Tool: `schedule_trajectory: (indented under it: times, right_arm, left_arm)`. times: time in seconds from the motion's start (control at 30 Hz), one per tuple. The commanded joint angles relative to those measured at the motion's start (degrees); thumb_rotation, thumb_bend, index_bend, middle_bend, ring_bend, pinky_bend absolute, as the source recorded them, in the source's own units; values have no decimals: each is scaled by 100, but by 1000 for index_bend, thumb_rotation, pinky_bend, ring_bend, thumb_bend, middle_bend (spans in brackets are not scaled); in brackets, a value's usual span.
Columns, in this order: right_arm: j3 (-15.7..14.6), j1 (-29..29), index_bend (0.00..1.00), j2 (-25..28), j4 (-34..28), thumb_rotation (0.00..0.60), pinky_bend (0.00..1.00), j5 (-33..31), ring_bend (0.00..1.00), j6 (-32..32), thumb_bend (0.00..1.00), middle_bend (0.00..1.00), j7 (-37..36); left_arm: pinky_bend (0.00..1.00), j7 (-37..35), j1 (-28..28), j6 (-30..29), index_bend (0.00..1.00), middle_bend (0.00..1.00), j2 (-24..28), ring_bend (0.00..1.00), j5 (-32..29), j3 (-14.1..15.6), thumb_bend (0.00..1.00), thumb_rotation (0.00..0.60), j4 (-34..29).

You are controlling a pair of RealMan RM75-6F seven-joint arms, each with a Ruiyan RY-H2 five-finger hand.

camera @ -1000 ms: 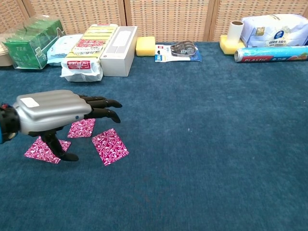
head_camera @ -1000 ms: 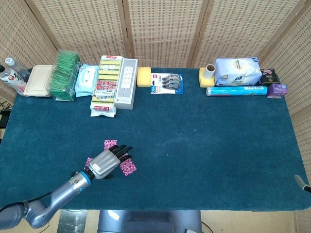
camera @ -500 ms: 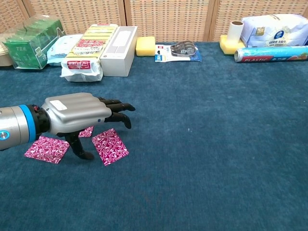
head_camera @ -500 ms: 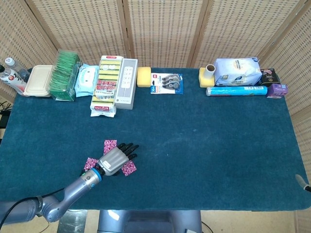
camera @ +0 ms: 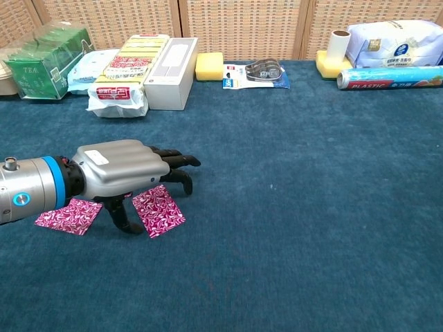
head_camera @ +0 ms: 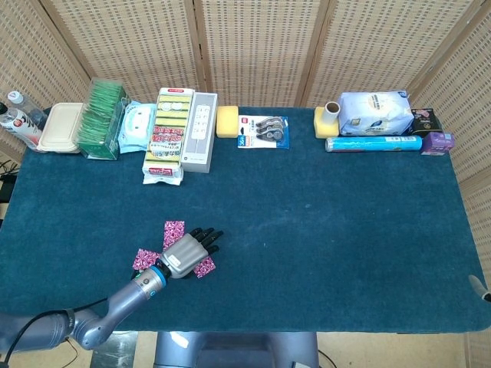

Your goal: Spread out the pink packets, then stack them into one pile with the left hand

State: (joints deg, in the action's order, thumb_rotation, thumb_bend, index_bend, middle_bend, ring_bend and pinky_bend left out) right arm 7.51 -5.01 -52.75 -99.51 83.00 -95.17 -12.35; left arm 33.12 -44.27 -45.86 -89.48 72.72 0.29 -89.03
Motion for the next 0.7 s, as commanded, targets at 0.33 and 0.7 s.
schedule_trajectory:
  times: [0.33,0.7]
  right_arm:
    - [1,-5,182,4,-2,600,0,14,0,-15,227,45,1]
    - [1,-9,182,-3,2,600,0,12,0,-19,227,45,5]
  left_arm:
    - [143,105,-84,1,256,0,24,0,-293,-14,208,600,-89]
    - [143,120,-127,-34,295,0,11,0,-398,16,218,600,-35]
